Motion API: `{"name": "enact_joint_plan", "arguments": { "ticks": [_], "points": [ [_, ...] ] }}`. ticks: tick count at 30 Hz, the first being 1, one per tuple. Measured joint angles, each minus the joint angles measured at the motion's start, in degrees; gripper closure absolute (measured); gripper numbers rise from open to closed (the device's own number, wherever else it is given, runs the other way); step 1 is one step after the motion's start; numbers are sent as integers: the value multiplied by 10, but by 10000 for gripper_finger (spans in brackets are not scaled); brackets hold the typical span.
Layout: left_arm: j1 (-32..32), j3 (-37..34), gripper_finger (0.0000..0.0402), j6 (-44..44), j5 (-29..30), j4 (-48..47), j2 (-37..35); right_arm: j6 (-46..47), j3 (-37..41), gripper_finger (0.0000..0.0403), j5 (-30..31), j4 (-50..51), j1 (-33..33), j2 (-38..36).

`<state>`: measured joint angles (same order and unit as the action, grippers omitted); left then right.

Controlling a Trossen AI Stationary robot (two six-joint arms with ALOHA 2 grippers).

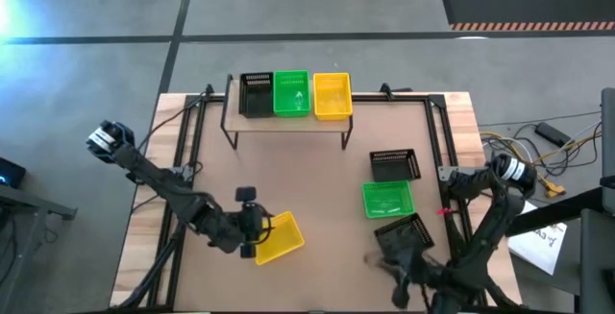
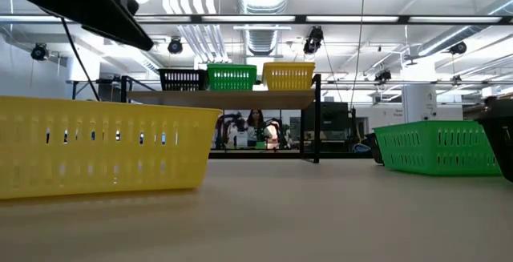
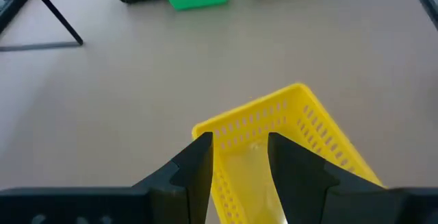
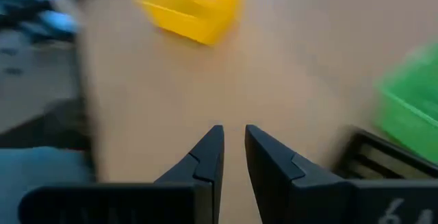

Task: Stack baskets on shelf by color
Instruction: Stack the bottom black bin on top of the black bin on the shelf

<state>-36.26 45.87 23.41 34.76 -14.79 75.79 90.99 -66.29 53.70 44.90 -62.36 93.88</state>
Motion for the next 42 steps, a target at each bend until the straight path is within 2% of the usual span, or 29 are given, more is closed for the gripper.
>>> {"name": "enact_joint_plan", "arguments": {
  "ticks": [3, 6, 11, 16, 22, 26, 33, 42],
  "points": [
    [2, -3, 277, -2, 5, 14, 9, 92, -8, 349, -55, 120, 14, -10],
    [2, -2, 277, -3, 14, 15, 19, 116, -16, 349, -107, 181, 30, -26],
    [2, -3, 277, -2, 19, 29, 35, 86, -17, 344, -225, 163, 62, -45],
    [2, -4, 277, -2, 20, 37, 51, 38, -17, 299, -304, 91, 80, -43],
    [2, -4, 277, -1, 20, 41, 65, 21, -18, 227, -317, 67, 89, -15],
    [2, -4, 277, -2, 20, 48, 67, 20, -17, 211, -318, 68, 95, 6],
    [2, -4, 277, -17, 20, 71, 66, 6, -17, 231, -346, 69, 106, 24],
    [2, -4, 277, -17, 20, 71, 66, -86, -17, 281, -389, 39, 109, 54]
  ]
}}
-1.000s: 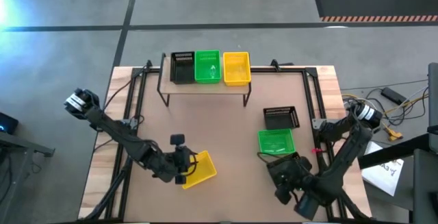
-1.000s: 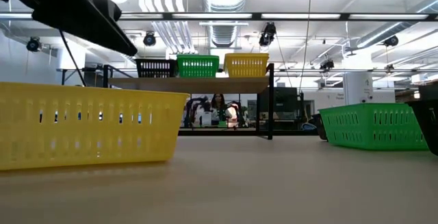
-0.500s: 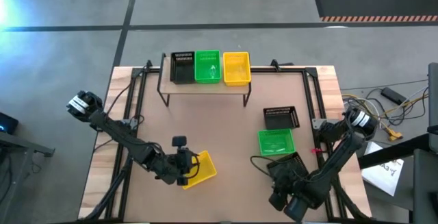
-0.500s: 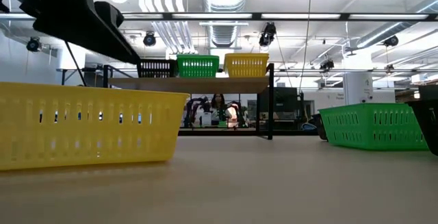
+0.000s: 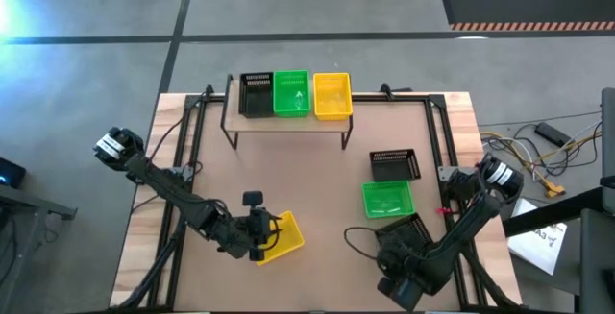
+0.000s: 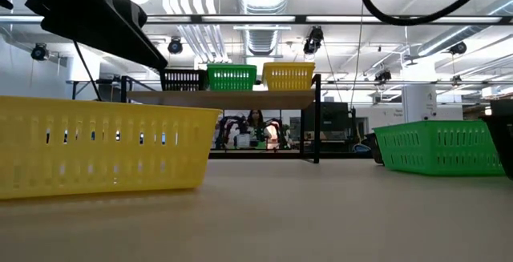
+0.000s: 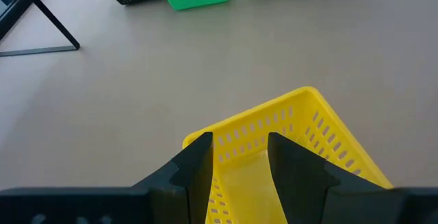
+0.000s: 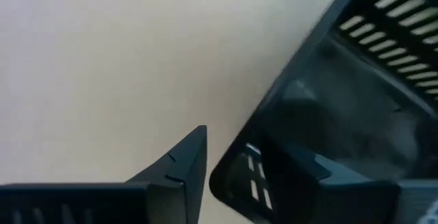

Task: Stack baskets on shelf by color
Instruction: Stack the bottom black bin on top of the black bin on the shelf

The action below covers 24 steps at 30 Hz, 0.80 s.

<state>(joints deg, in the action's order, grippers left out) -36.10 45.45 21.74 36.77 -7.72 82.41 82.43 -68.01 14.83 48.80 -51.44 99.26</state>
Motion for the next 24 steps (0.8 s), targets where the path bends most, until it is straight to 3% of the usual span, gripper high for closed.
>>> {"name": "enact_joint_plan", "arguments": {
  "ticks": [9, 15, 19, 24],
  "points": [
    [0, 0, 277, 0, 0, 0, 0, -19, -8, 348, -8, 7, -3, 6],
    [0, 0, 277, 0, 0, 0, 0, -60, -60, 362, -3, 1, -5, 8],
    [-1, 0, 277, -12, -1, 19, 0, -136, -113, 364, 3, -7, -5, 24],
    [-8, 0, 277, -104, -21, 121, 0, -321, -180, 365, 36, -49, -1, 72]
  ]
}}
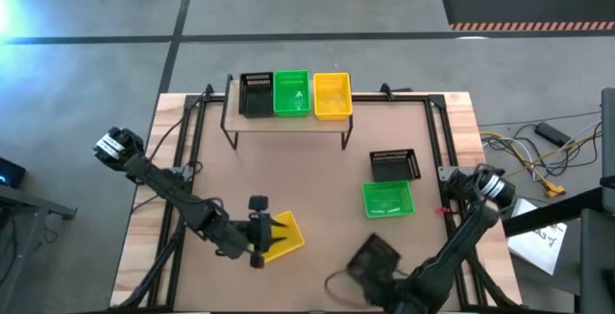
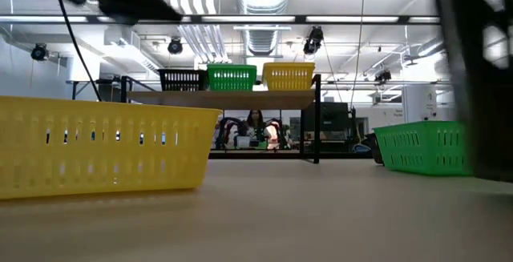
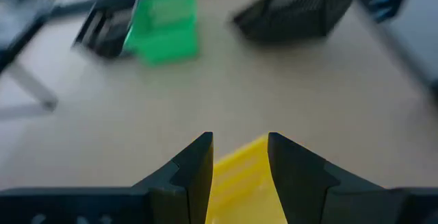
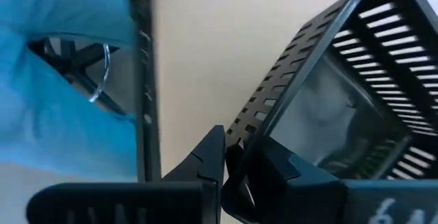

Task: Stack baskets on shelf by color
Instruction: Stack the bottom black bin on top of the black bin on the shelf

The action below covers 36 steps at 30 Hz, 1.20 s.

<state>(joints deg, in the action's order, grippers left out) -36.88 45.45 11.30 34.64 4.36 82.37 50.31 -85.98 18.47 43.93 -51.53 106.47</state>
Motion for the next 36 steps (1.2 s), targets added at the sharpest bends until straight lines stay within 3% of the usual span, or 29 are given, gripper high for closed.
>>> {"name": "enact_joint_plan", "arguments": {
  "ticks": [6, 9, 14, 20, 25, 30, 36],
  "points": [
    [1, 0, 277, -116, -112, 182, 24, -208, -74, 365, 39, -3, 36, 83],
    [1, 1, 277, -150, -133, 239, 56, -268, -112, 365, 41, 26, 62, 114],
    [8, 32, 277, -164, -134, 246, 120, -310, -162, 365, 50, 116, 104, 140],
    [21, 67, 277, -165, -132, 244, 177, -363, -166, 357, 71, 133, 139, 139],
    [37, 75, 271, -167, -133, 231, 194, -372, -154, 311, 86, 131, 147, 139],
    [50, 74, 239, -166, -142, 221, 197, -341, -153, 261, 91, 130, 141, 139],
    [61, 74, 206, -142, -217, 222, 197, -245, -153, 256, 156, 176, 95, 130]
  ]
}}
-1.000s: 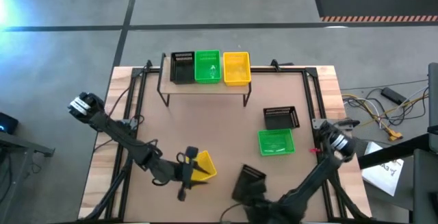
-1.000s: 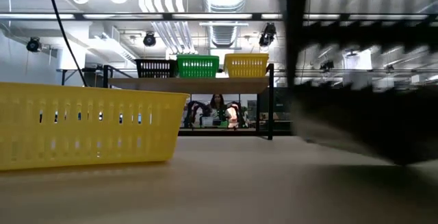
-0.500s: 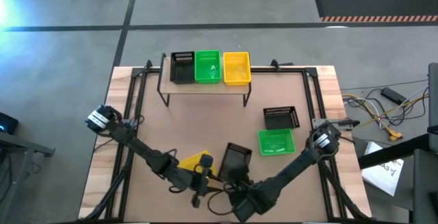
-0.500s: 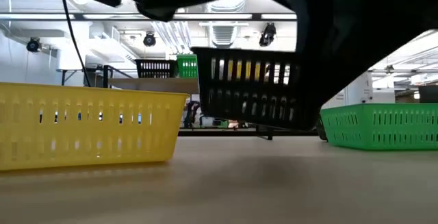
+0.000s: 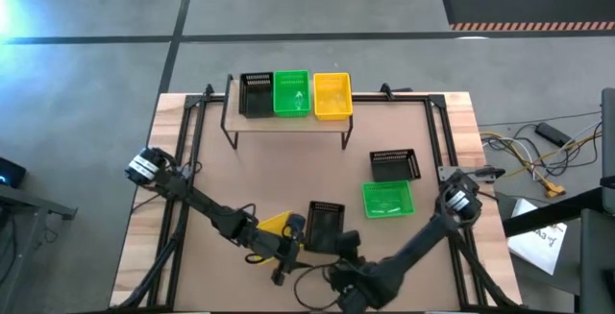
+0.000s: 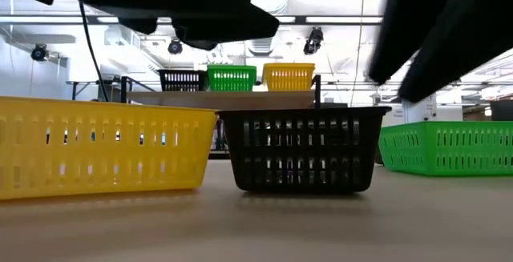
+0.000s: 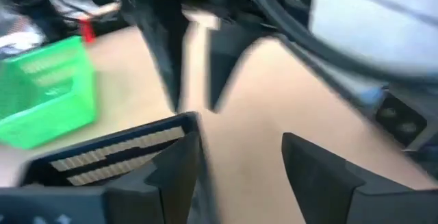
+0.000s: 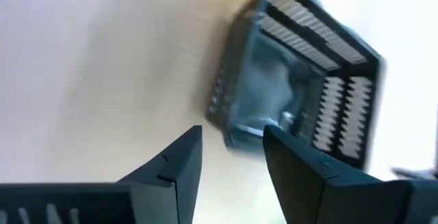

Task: Stack baskets on shelf by color
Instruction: Stack the bottom black bin on top of the black bin on the shelf

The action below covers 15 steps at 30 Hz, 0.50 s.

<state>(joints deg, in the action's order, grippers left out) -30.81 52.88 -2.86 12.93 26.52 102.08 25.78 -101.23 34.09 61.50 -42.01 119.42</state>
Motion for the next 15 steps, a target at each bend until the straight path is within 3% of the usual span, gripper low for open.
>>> {"name": "enact_joint_plan", "arguments": {
  "ticks": [7, 15],
  "points": [
    [5, 37, 218, 43, -6, -9, 52, 222, 0, 286, 54, 62, -98, -33],
    [23, 169, 267, 72, 51, -205, 119, 351, -5, 315, 98, 62, -175, -37]
  ]
}}
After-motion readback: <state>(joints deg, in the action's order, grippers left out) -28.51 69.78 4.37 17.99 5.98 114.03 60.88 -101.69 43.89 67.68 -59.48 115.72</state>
